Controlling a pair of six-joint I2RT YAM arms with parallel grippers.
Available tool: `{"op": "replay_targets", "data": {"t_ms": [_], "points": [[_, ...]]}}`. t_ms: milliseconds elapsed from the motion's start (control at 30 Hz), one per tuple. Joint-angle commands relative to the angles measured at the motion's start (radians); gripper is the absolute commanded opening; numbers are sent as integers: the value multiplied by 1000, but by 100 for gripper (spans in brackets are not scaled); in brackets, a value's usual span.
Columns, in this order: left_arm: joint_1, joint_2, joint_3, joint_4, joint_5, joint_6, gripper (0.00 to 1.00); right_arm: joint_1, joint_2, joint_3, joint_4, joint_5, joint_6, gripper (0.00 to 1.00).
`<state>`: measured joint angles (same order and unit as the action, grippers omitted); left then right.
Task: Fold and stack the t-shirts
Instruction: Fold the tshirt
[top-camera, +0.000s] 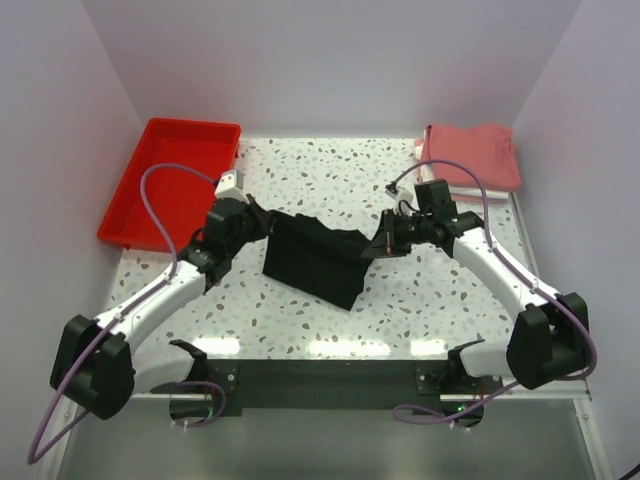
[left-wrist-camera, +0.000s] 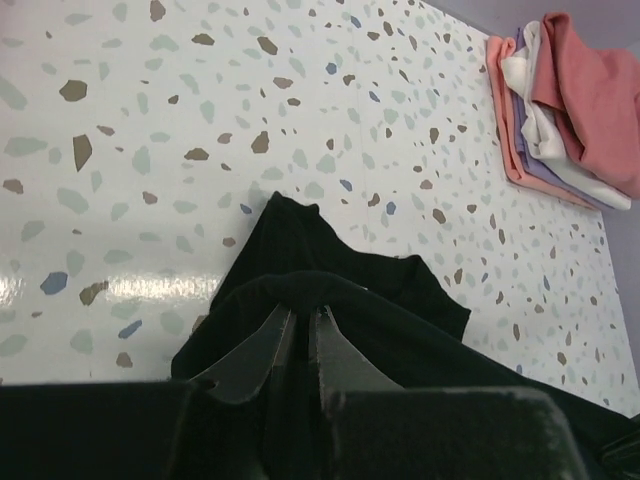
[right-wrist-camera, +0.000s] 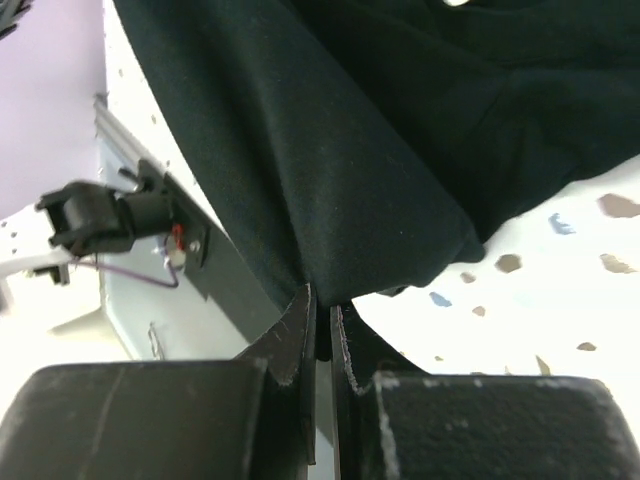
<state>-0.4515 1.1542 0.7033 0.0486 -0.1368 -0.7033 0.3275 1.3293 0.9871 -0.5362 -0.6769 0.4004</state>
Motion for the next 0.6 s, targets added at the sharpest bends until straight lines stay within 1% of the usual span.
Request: {"op": "replay_targets", "data": {"t_ms": [0, 100, 133, 200, 233, 267, 300, 367, 433, 467, 500, 533, 567], "points": [[20, 79, 71, 132, -89, 51, 10, -25, 40, 39, 22, 76, 11, 0], [28, 174, 107, 157, -66, 57, 10, -39, 65, 47, 62, 160, 37, 0], [30, 197, 116, 165, -52, 60, 10, -39, 68, 48, 71, 224, 44, 0], [33, 267, 146, 192, -9, 71, 10, -42, 100, 54, 81, 261, 54, 0], [34, 315, 172, 195, 3, 74, 12, -42, 114, 64, 84, 281, 54, 0], [34, 315, 173, 201, 3, 80, 12, -44, 128, 67, 91, 292, 52, 0], [36, 364, 202, 203, 12, 83, 15, -44, 137, 68, 97, 312, 63, 0], [36, 438, 246, 197, 13, 93, 15, -47, 174, 70, 108, 344, 74, 0], [37, 479, 265, 201, 17, 96, 16, -47, 224, 90, 116, 369, 78, 5], [39, 516, 281, 207, 38, 97, 27, -47, 244, 103, 110, 387, 77, 7], [39, 533, 294, 204, 54, 105, 41, -48, 261, 117, 91, 419, 81, 21], [39, 548, 308, 197, 66, 107, 59, -48, 274, 143, 85, 434, 81, 38], [39, 571, 336, 186, 75, 108, 85, -48, 290, 156, 84, 442, 81, 59]]}}
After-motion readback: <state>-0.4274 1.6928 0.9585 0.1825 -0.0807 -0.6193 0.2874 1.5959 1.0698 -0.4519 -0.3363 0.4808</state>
